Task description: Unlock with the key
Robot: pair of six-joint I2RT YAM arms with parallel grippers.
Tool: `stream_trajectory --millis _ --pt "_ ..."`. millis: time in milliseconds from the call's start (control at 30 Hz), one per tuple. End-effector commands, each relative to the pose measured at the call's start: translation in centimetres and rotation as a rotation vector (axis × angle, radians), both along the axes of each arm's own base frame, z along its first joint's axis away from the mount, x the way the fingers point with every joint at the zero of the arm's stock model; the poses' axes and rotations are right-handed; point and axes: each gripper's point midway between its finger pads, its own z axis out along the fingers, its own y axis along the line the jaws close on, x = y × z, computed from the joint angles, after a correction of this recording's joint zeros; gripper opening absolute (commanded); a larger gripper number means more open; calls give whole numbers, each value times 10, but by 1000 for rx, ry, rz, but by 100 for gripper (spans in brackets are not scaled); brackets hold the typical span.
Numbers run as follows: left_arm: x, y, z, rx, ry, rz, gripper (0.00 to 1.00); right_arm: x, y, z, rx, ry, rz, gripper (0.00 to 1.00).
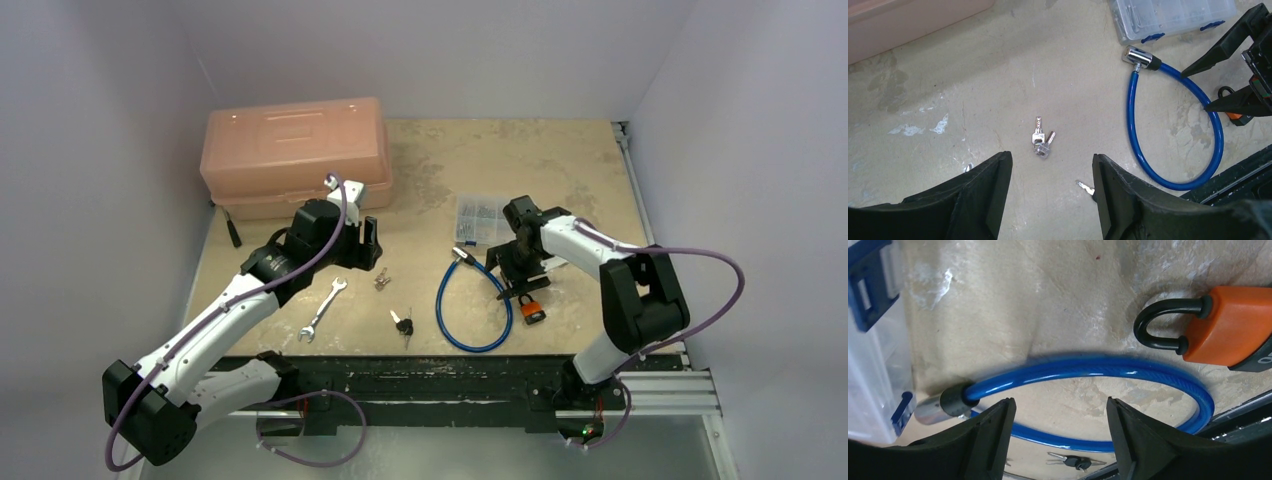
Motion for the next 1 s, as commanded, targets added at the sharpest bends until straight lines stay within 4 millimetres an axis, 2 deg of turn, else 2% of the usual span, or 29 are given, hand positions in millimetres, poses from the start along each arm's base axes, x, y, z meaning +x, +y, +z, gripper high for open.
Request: stream_trajectory --millis 0,433,700,767,867,967 --pt "3 -3 15 -20 -44 -9 63 11 0 -3 -11 -9 -74 77" --pt "3 -3 11 -13 -34 -10 63 24 -12 -6 -72 -27 -163 78" --pt "4 -4 8 -9 -27 -10 63 25 -15 -28 -113 15 -174 74" --pt "5 -4 7 -7 -25 -9 63 27 -16 -31 -124 11 -162 70" --pt "5 -4 7 -6 -26 -8 63 30 -19 -33 -146 7 -129 55" --pt "5 -3 7 -3 -26 -6 63 32 -25 -35 -190 0 -110 48"
